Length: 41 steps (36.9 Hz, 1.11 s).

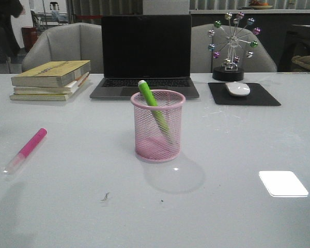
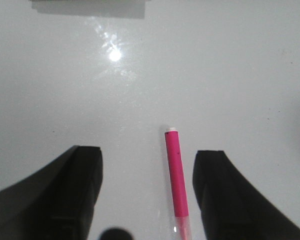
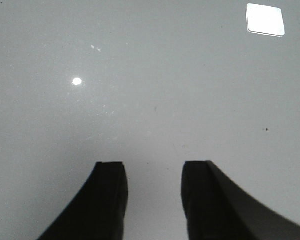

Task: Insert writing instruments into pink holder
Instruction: 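Lower the left gripper onto the pink marker and close on it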

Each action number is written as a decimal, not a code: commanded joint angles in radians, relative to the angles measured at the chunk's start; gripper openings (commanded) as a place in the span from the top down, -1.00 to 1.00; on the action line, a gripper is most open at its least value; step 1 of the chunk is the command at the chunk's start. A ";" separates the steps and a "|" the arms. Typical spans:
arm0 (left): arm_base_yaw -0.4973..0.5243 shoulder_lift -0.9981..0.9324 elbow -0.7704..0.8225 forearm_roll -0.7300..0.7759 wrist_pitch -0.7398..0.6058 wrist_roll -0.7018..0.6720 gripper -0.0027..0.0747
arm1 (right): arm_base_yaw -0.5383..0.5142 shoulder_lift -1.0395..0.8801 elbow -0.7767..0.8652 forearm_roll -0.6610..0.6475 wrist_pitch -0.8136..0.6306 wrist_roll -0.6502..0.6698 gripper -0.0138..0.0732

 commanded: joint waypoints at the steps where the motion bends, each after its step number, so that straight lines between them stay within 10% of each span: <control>1: -0.006 0.042 -0.073 -0.032 -0.007 0.005 -0.23 | -0.009 -0.005 -0.028 -0.002 -0.055 -0.002 -0.22; 41: -0.081 0.433 -0.097 -0.063 0.069 0.007 -0.07 | -0.009 -0.005 -0.028 -0.002 0.031 -0.002 -0.22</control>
